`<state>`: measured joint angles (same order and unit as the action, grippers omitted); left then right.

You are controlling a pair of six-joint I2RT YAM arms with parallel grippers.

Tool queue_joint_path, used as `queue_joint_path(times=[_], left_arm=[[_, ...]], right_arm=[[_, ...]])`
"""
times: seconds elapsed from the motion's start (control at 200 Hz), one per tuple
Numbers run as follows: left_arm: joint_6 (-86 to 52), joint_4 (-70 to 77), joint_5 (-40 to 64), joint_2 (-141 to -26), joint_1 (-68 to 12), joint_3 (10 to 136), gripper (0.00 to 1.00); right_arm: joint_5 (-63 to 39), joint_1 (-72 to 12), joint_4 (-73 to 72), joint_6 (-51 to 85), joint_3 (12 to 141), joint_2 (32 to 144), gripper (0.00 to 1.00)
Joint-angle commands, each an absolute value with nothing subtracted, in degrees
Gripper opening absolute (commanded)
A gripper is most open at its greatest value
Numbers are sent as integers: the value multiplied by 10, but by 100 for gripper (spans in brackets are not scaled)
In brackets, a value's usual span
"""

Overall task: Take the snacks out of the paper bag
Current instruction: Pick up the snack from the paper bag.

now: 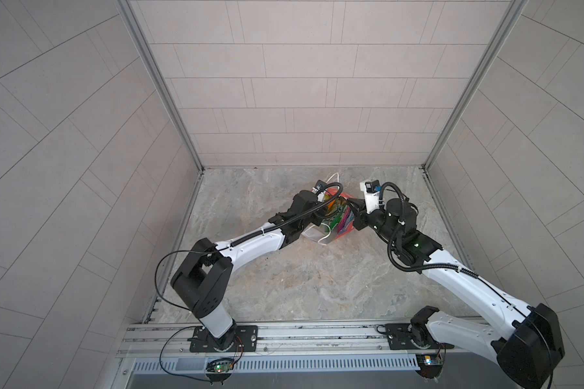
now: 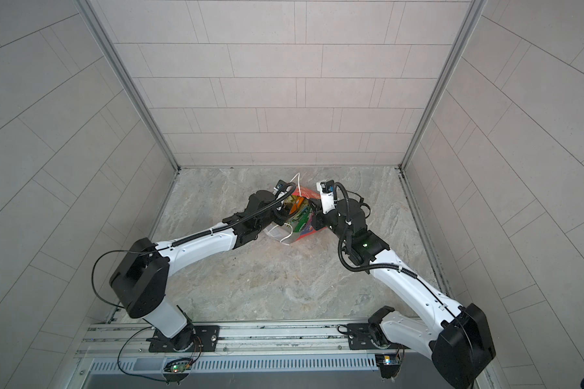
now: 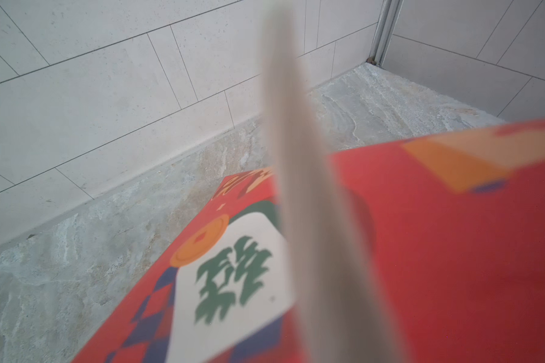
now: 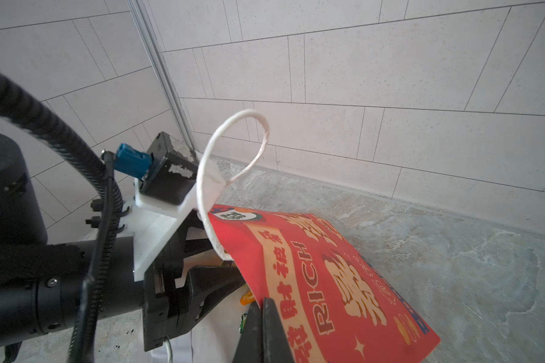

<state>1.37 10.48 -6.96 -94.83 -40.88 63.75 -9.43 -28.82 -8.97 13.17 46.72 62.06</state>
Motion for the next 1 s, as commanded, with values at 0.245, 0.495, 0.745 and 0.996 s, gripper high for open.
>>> queue_joint_path(times=[0.245, 0.495, 0.745, 0.996], left_arm=[[11, 131, -84, -977, -402, 626, 42], [3, 144, -78, -991, -400, 631, 24], [-8, 156, -62, -971, -394, 615, 7], [-10, 143, -56, -933, -394, 607, 0]], right_arm=[[-103, -288, -127, 141, 467, 592, 0], [-102, -288, -129, 142, 467, 592, 0], [-99, -285, -127, 143, 465, 591, 0], [-99, -279, -131, 151, 459, 588, 0]])
